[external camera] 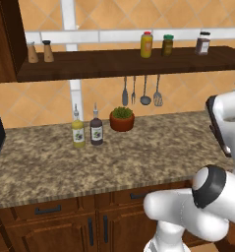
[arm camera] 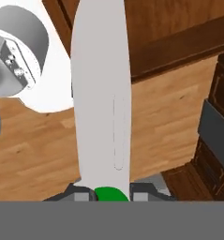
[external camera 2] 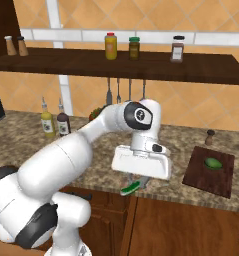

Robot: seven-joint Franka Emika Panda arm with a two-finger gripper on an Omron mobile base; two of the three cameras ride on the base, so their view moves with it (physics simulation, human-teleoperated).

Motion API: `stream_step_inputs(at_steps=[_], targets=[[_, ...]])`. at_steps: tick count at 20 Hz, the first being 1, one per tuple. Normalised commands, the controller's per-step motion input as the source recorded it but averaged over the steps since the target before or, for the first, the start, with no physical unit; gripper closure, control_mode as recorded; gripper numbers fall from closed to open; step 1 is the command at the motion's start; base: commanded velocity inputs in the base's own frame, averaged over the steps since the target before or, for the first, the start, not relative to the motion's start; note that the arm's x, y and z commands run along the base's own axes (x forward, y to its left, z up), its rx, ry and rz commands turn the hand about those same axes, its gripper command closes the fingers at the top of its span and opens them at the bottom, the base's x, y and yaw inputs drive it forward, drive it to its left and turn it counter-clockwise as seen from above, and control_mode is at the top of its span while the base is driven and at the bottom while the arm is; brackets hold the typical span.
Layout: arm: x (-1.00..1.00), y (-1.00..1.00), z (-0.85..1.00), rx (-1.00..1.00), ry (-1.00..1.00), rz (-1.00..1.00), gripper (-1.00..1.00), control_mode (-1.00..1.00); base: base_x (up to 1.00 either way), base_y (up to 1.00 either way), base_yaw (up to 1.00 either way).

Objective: Place the appropriate cutting tool for cutting the avocado skin on the cutting board.

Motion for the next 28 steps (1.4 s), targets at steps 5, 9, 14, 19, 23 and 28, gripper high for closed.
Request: stream_step_inputs(at_steps=[5,9,14,19,23,28], targets=[[0.97,-0.02,0.00,0.18,-0.06,0.12,1.00,-1.00,0.00,0.00,0.00],[0.88,-0.25,-0.10,0.22,-0.11,0.19,1.00,-1.00,0.00,0.00,0.00],[0.57,-0.21,-0.48,0.21,-0.21,0.15,1.00,-1.00,0.00,0.00,0.00],[0.45,-0.39,-0.43,0.22,-0.20,0.08,1.00,-1.00,0.00,0.00,0.00],[0.47,-0.61,-0.14,0.14,-0.11,0.01,1.00,-1.00,0.00,0.00,0.00],[0.42,-0.42,-0.44,0.03,-0.13,0.00,1.00,-1.00,0.00,0.00,0.00]])
